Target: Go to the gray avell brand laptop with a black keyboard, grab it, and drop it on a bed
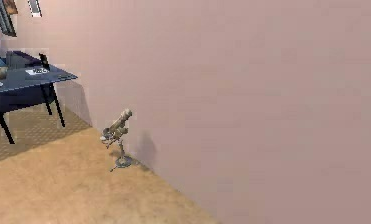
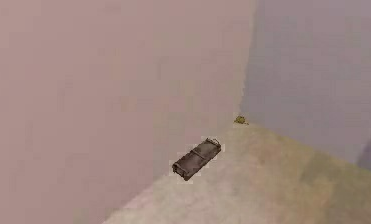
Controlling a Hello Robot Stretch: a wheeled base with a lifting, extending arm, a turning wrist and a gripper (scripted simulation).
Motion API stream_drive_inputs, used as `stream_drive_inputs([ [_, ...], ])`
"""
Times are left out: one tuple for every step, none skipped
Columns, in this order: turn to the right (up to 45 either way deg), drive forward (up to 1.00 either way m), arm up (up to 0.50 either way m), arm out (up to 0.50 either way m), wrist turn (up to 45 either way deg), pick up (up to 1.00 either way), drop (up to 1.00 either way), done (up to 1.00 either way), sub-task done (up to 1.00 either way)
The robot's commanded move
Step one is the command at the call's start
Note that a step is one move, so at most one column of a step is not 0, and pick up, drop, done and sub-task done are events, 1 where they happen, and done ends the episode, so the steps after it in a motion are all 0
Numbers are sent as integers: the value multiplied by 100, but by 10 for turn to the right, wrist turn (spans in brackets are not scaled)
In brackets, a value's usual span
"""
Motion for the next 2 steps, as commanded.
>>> stream_drive_inputs([
  [0,50,0,0,0,0,0,0,0],
  [-450,0,0,0,0,0,0,0,0],
])
